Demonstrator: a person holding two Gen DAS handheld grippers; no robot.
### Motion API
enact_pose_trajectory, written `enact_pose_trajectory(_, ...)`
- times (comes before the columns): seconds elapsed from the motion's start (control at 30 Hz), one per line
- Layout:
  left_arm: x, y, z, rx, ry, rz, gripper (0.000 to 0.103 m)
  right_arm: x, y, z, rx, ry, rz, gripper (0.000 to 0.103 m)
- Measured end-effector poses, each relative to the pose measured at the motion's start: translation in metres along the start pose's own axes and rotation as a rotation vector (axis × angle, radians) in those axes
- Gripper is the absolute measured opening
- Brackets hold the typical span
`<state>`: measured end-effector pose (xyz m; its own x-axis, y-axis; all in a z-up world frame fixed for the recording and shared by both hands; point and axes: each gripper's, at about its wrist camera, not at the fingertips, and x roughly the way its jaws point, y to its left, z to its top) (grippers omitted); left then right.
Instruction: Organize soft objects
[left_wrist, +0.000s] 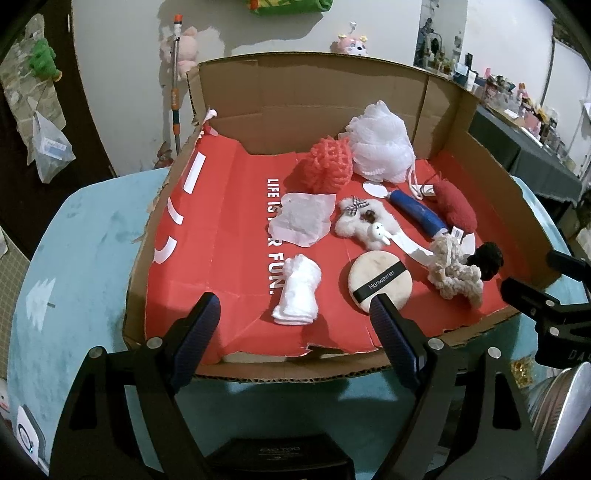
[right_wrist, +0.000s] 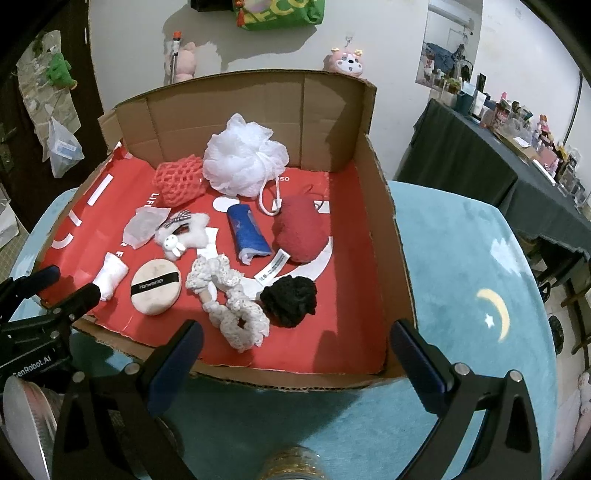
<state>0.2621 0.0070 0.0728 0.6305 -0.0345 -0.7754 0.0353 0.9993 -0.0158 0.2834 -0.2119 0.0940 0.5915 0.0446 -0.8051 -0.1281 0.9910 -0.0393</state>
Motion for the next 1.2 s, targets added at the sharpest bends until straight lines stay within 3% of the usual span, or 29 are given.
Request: enact_pose_trajectory(1.2, -0.0009, -0.0002, -0.0005, -0.002, -0.011, 0.001, 0.083, 0.0014, 0.0, -0.0007, -0.003, -0.004, -0.003, 0.103)
